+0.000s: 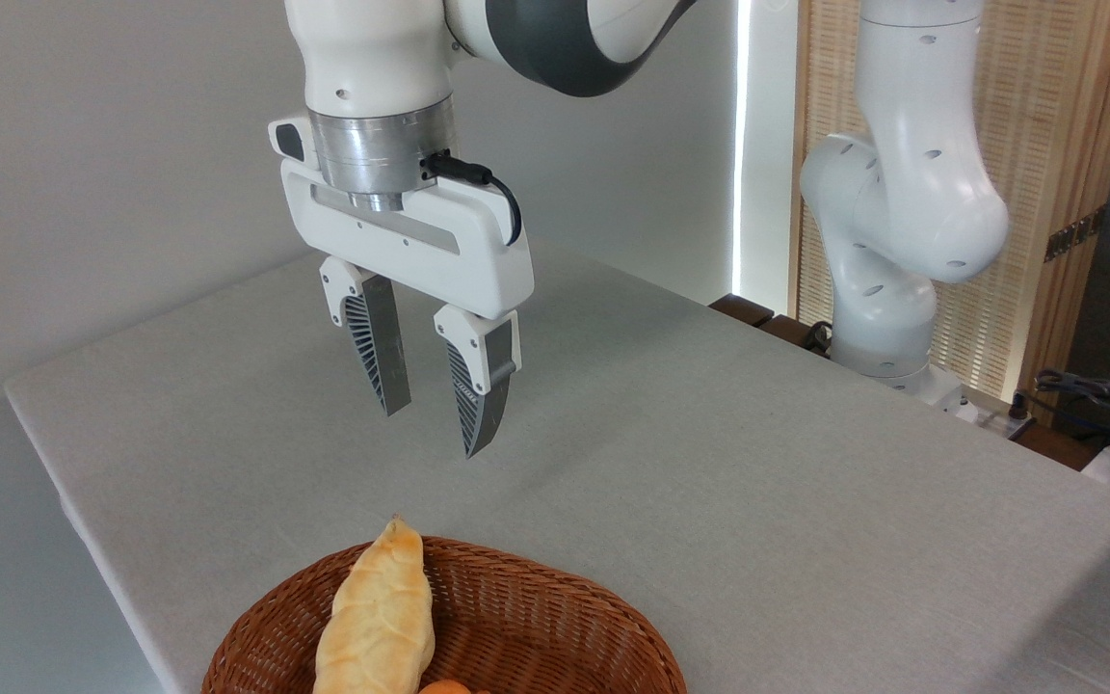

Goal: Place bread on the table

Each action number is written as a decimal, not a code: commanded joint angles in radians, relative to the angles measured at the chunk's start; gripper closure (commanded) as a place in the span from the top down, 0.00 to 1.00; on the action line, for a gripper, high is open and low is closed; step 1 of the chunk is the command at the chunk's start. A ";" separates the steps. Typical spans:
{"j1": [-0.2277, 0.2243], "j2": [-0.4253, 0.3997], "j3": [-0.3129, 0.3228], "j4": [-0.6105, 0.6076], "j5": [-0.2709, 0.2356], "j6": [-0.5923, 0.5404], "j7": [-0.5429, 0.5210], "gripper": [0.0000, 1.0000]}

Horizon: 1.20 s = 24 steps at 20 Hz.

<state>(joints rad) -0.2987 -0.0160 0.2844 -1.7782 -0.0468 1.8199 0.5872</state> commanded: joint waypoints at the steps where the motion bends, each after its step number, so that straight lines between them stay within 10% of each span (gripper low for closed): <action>1: 0.000 -0.001 0.007 0.011 -0.001 -0.008 0.028 1.00; 24: 0.004 0.017 0.007 -0.073 -0.024 0.206 -0.006 1.00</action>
<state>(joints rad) -0.2986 -0.0017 0.2826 -1.7985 -0.0471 1.9281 0.5888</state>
